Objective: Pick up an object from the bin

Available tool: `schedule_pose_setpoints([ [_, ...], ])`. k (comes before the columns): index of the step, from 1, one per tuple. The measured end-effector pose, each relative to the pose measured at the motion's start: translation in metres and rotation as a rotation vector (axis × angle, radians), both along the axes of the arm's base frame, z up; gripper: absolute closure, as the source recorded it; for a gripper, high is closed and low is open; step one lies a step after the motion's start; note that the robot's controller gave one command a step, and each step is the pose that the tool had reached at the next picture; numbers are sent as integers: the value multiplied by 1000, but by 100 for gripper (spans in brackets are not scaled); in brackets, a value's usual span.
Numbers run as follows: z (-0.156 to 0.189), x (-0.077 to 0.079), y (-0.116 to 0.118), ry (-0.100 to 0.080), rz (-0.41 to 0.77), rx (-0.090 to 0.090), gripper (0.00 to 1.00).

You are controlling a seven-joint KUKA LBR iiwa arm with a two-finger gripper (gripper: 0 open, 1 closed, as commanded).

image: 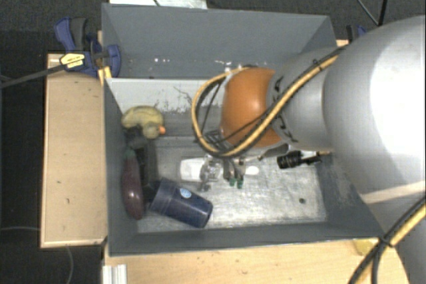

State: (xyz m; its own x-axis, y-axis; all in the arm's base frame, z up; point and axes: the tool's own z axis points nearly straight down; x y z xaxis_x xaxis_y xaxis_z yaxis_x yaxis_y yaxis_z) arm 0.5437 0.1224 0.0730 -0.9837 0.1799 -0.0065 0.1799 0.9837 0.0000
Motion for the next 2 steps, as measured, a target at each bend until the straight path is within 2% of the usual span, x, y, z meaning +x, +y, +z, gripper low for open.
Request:
schedule_pose_setpoints([
  [1,0,0,0,0,0,0,100],
  [2,152,21,-3,0,32,2,100],
])
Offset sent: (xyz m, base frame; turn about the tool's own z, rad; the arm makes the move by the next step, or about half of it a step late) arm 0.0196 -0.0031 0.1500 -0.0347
